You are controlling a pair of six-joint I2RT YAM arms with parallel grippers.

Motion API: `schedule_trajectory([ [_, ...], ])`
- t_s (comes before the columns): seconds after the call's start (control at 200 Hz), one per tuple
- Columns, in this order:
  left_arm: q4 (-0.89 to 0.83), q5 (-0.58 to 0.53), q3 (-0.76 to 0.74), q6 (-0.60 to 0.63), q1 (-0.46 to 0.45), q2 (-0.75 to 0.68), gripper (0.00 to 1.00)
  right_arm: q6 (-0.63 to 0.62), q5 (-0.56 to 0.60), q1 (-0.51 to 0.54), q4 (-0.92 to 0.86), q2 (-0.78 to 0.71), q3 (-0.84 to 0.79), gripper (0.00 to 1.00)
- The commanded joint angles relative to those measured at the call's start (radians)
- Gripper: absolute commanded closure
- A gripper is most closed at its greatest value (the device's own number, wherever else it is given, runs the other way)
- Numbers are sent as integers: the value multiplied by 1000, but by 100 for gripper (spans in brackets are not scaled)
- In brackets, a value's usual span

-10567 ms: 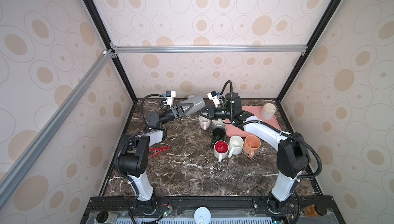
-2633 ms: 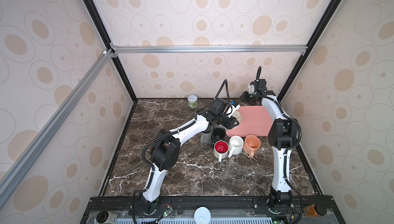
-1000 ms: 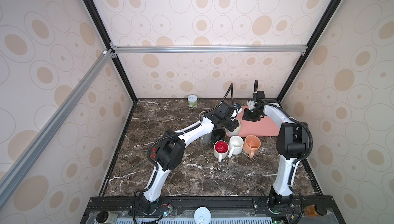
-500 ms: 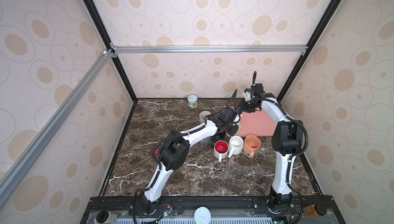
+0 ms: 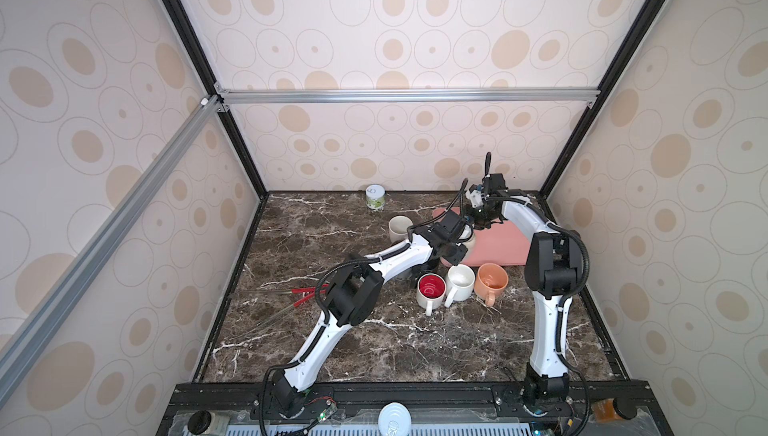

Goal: Turn the mug right side up

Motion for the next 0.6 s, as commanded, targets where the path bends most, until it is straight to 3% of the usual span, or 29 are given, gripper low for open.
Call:
schedule_trajectory([
  [0.0,-11,-17,105,-9,9,29,72,15,53,-38,-45,-65,-68,63],
  [0.345,-43,52,330,-59,13,159,72,44,170,-77,-37,-185,-227,63],
  [0.595,-67,61,305,-52,11,116,73,24,258,-80,-57,-243,-285,63],
])
